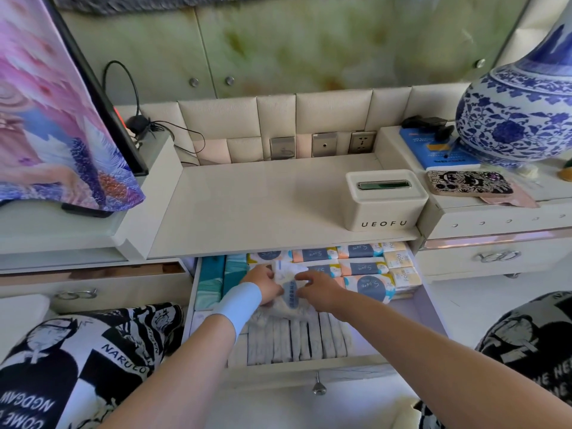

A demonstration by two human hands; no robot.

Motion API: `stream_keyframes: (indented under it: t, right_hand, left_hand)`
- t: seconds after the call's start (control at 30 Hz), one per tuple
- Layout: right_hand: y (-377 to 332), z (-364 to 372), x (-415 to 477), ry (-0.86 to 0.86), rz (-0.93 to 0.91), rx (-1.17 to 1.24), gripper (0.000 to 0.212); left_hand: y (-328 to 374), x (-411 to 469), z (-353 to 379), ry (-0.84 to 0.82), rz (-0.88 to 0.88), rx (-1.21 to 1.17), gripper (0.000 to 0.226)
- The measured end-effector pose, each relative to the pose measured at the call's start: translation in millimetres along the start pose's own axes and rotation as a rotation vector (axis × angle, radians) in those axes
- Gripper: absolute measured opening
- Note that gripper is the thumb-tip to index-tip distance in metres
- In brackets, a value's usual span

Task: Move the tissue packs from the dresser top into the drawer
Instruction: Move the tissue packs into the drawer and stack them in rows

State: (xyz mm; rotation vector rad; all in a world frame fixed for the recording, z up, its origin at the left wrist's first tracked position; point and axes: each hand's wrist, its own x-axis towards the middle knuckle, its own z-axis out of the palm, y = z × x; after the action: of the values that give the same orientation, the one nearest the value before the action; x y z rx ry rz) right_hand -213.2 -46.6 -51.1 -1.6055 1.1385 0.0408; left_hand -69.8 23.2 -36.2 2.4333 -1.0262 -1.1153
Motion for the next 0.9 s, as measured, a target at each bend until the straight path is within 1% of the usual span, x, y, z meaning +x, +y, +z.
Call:
stream_keyframes:
  t: [0.1,0.2,0.27,0.37,0.43,0.47,0.5,0.57,0.6,0.67,0.73,0.8,0.83,0.9]
  right_hand:
    - [-2.8,-2.9,-2.7,-0.019,0.021,0.101,0.048]
    - [-5.6,-13.0,-4.0,-0.026,0.045,0.296,0.051]
    - [-6.8,-23.2,-4.0,-0.034,0.039,0.395,0.048]
    - [-5.6,-42.3,-6.0,0.055,0.040,0.386,0.035]
    - [0.6,-57.4,-6.9,0.156,0.066,0.268,0.027]
    - [4.6,-66.0,-8.9,0.198,0.084,0.159,0.026]
    - [8.5,-74.6,-12.1,0.231,0.100,0.025,0.026]
    - [21.6,-89.0,-16.8,0.235,0.137,-0.220,0.028]
    - [28.2,-93.8,-20.0,0.218,0.157,-0.327,0.030]
    - [40.6,-98.1,-25.2,0.176,0.184,-0.529,0.031]
    - [47.6,-97.3,-29.3,0.125,0.200,-0.699,0.033]
    - [48.1,-92.4,-35.4,0.017,0.232,-0.820,0.035]
    - [49.4,-87.7,-37.7,-0.023,0.246,-0.856,0.040]
    - [56.1,-77.0,-35.7,-0.031,0.266,-0.868,0.041]
  left_hand:
    - [8.4,-0.6,1.8,-0.001,0.032,-0.196,0.018]
    - [21.7,-8.2,1.4,-0.025,0.057,-0.412,0.032]
    - [31.6,-12.5,2.2,-0.084,0.095,-0.496,0.037]
    - [51.9,-17.9,10.1,-0.226,0.213,-0.513,0.033]
    - [63.2,-18.0,20.1,-0.239,0.259,-0.496,0.030]
    - [67.4,-16.6,26.3,-0.215,0.276,-0.451,0.032]
    - [68.7,-12.9,32.9,-0.161,0.299,-0.339,0.035]
    - [67.7,-8.3,45.0,-0.071,0.355,0.003,0.035]
    - [66.1,-6.5,51.9,-0.075,0.394,0.141,0.036]
    - [64.2,-3.8,67.2,-0.136,0.489,0.373,0.040]
    - [64.5,-6.4,80.7,-0.180,0.569,0.566,0.052]
    - [63.2,-9.0,89.0,-0.210,0.582,0.732,0.060]
    - [61.6,-8.9,91.1,-0.212,0.588,0.795,0.061]
    - [58.8,-7.6,91.1,-0.210,0.594,0.848,0.059]
